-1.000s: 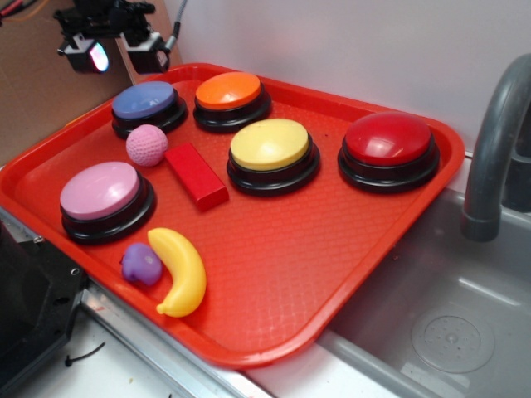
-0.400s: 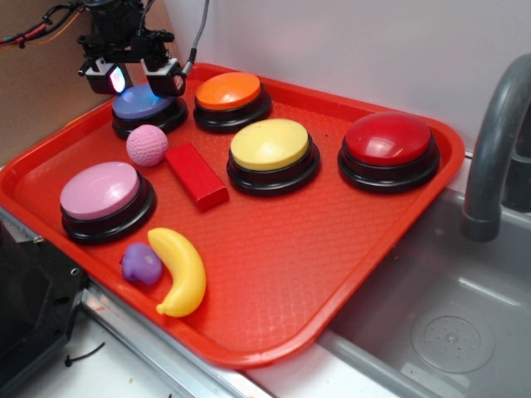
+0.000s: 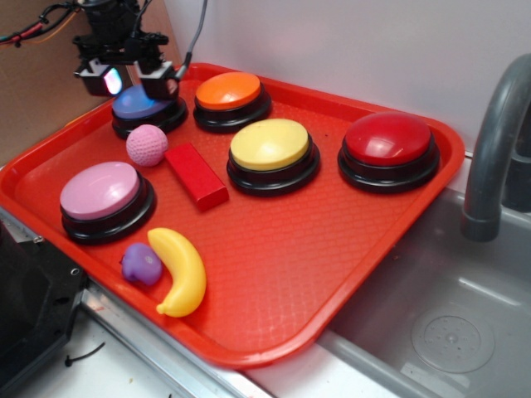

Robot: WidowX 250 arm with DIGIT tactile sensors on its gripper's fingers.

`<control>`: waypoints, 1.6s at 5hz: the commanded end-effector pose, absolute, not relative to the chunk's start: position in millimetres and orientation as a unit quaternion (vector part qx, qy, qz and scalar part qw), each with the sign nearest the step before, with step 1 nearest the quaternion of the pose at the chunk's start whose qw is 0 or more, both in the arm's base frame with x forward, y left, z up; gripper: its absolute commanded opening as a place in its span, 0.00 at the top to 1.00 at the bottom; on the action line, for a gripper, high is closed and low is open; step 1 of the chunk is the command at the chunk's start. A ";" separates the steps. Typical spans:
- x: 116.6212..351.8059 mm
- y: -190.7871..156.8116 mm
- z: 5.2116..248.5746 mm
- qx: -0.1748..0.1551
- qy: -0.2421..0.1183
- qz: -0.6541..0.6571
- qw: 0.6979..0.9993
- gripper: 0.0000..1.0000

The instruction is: Push the purple button.

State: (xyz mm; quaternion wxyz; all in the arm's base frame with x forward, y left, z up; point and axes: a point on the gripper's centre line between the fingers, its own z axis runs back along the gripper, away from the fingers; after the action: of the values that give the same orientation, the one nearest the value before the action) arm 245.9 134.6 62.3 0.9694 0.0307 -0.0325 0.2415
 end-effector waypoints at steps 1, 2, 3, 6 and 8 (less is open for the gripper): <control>240.1 140.3 123.7 0.027 -0.112 0.242 0.963 0.00; 240.9 140.2 124.2 0.026 -0.108 0.240 0.964 0.00; 242.6 141.2 118.0 0.032 -0.100 0.239 0.965 0.00; 233.1 139.1 141.5 0.049 -0.076 0.255 0.963 0.00; 225.8 135.7 157.1 0.028 -0.085 0.237 0.967 0.00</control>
State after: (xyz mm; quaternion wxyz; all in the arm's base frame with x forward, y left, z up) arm 222.8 125.4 131.8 0.9714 0.0201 -0.0438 0.2324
